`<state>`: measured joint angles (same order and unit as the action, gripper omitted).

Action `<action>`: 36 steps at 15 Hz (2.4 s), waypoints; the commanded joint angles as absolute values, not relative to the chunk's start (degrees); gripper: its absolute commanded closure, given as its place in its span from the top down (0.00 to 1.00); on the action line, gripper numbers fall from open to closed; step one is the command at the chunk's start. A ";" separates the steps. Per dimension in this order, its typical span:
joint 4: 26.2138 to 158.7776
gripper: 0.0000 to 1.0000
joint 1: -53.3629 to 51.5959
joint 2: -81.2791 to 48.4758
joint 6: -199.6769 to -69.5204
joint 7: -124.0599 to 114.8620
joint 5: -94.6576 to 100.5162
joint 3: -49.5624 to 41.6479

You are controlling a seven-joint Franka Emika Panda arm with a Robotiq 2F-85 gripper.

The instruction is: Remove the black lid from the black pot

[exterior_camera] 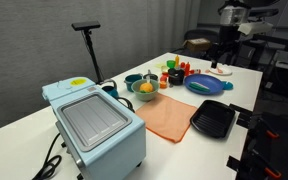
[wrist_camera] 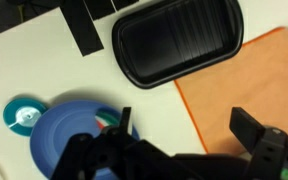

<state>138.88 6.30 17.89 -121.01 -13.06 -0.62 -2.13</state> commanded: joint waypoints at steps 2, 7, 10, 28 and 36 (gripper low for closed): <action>134.05 1.00 8.22 12.48 -127.64 -20.17 3.56 -1.45; 134.89 1.00 7.39 12.94 -127.13 -18.77 2.14 -1.75; 134.60 1.00 7.73 12.19 -128.15 -20.49 2.32 -1.71; 96.65 1.00 10.24 -22.33 -133.69 -39.91 -4.25 -13.30; 74.46 1.00 11.83 -39.57 -119.55 -49.83 -3.66 -15.02</action>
